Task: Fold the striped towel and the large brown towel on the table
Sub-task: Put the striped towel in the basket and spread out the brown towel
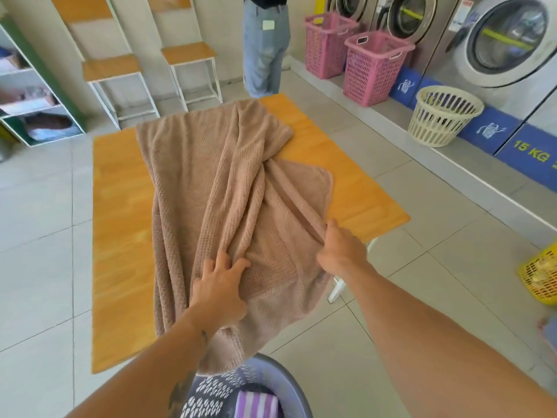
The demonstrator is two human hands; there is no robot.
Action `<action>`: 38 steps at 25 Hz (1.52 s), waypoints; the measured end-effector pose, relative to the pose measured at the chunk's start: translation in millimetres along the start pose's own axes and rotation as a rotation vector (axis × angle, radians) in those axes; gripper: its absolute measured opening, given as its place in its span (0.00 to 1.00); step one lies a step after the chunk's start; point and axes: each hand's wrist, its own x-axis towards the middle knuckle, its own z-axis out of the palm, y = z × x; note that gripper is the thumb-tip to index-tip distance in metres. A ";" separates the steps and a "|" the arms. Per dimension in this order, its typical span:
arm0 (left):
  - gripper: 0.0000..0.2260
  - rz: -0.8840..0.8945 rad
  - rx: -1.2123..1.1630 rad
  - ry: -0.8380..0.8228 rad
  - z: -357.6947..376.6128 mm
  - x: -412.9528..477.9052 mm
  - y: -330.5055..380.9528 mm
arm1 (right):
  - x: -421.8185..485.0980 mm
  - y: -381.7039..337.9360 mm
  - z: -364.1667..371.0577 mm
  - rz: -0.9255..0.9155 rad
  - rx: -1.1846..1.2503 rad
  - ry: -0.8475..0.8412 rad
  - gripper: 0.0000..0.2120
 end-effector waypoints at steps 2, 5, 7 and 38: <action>0.24 0.028 -0.033 0.106 9.7 -10.9 1.3 | -18.1 34.0 -6.5 0.032 -0.109 0.043 0.12; 0.12 0.128 -0.089 0.166 19.7 -23.2 12.2 | -50.1 98.6 -8.8 0.243 -0.233 -0.141 0.15; 0.09 0.151 -0.094 0.150 22.7 -25.8 24.0 | -65.5 125.1 -6.4 0.426 -0.141 -0.371 0.24; 0.25 -0.173 0.030 0.034 -2.9 -10.0 69.0 | -29.6 100.2 -23.7 0.244 0.360 -0.051 0.35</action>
